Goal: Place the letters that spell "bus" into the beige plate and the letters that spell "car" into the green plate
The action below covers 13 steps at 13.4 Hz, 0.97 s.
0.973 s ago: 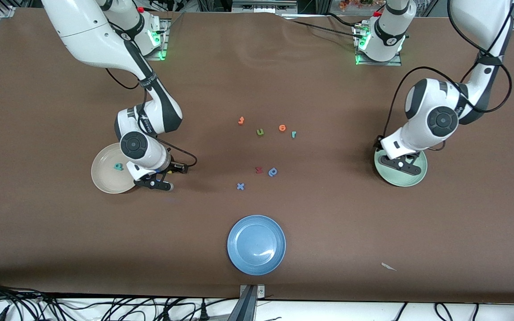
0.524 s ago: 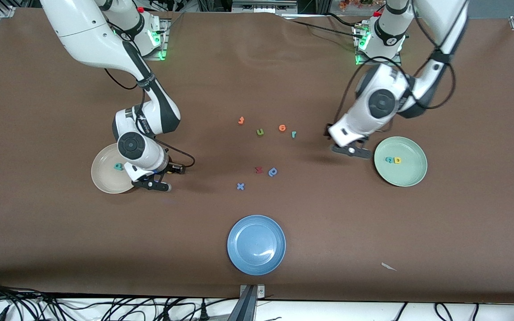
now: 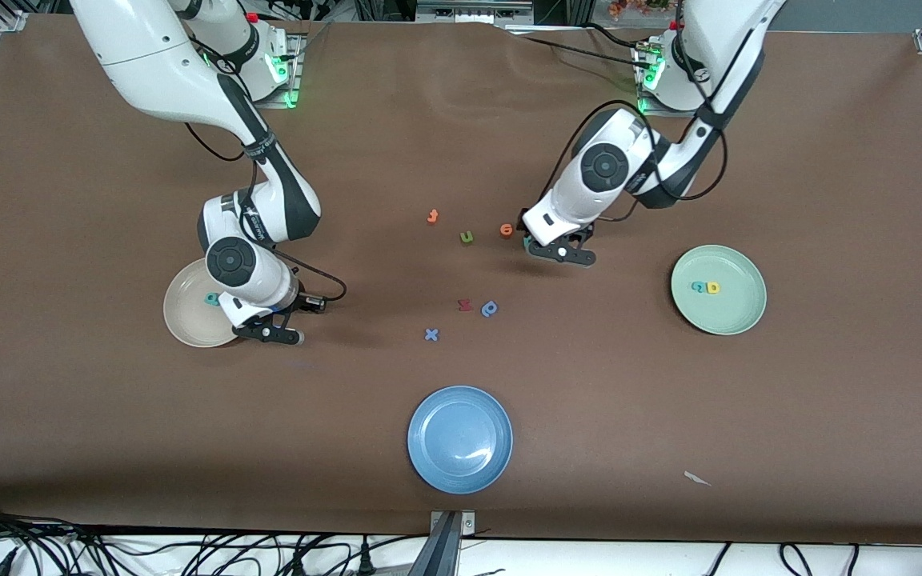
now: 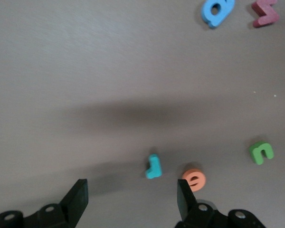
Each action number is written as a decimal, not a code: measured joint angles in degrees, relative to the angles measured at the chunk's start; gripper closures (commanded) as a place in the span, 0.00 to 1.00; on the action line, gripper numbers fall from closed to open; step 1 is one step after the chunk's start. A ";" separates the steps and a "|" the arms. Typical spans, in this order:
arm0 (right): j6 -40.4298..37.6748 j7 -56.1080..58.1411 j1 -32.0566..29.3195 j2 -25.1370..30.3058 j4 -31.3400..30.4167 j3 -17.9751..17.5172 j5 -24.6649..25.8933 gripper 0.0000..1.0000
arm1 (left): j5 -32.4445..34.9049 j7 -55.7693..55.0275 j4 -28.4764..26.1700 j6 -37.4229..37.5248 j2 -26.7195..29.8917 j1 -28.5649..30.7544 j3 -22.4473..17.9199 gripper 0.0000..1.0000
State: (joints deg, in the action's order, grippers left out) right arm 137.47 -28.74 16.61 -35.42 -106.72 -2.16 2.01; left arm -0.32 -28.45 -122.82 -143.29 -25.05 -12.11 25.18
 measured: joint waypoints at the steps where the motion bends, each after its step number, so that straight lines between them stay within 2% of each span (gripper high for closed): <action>1: 0.23 0.00 0.00 0.02 -0.09 0.00 0.00 0.53 | 0.00 -0.61 0.12 -0.78 -0.93 -0.64 0.00 0.19; 4: 4.23 0.07 0.00 0.96 -2.73 -0.02 -0.03 0.53 | 0.00 -0.78 0.27 -1.49 -2.77 -1.28 -0.03 0.25; 6: 5.72 0.07 0.00 1.48 -3.83 0.02 -0.03 0.71 | 0.00 -0.80 0.30 -2.66 -3.50 -1.52 -0.11 0.30; 8: 5.89 0.08 -0.01 1.69 -3.91 0.09 -0.03 0.83 | 0.00 -0.81 0.34 -2.93 -3.84 -1.65 -0.13 0.36; 10: 5.90 0.09 -0.02 1.74 -3.94 0.14 -0.04 0.85 | 0.00 -0.87 0.35 -2.97 -4.28 -1.92 -0.19 0.48; 12: 5.89 0.17 -0.02 1.76 -3.94 0.14 -0.03 0.85 | 0.00 -0.91 0.37 -3.01 -4.69 -2.07 -0.31 0.51; 13: 5.80 0.23 -0.02 1.81 -3.92 0.14 -0.03 0.85 | 0.00 -0.92 0.37 -3.01 -4.96 -2.08 -0.41 0.56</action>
State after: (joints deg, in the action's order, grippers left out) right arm 143.26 -28.50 16.60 -33.61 -110.64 -2.02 1.98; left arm -0.33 -29.36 -122.45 -146.30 -30.01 -14.19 24.76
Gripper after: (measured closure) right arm 0.771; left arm 0.507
